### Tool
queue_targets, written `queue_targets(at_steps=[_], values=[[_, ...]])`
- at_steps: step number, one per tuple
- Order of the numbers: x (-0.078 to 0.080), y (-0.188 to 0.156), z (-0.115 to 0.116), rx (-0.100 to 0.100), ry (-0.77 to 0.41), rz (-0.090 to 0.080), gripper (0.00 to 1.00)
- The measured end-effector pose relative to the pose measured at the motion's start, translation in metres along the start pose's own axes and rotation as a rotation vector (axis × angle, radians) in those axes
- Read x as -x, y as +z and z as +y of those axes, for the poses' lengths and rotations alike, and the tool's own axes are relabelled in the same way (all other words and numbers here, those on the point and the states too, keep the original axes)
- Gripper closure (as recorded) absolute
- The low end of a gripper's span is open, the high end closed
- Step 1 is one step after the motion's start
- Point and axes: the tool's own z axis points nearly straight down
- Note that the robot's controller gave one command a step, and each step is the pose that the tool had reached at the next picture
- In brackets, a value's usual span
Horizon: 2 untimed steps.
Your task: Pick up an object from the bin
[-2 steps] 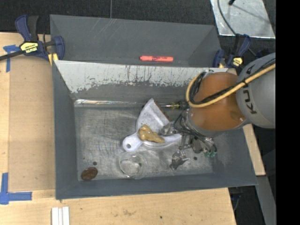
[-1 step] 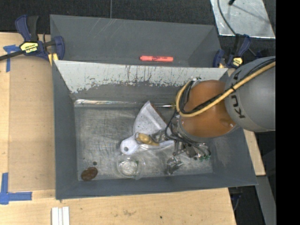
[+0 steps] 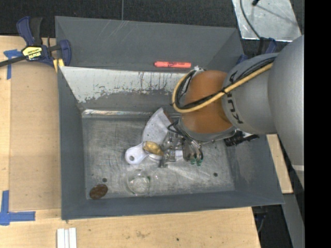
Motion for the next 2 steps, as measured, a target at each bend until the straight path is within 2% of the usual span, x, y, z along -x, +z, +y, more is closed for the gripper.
queue_targets(at_steps=[1, 2], values=[[0.000, 0.000, 0.000, 0.000, -0.001, 0.000, 1.00], [-0.003, -0.110, -0.007, 0.005, -0.057, -0.013, 1.00]])
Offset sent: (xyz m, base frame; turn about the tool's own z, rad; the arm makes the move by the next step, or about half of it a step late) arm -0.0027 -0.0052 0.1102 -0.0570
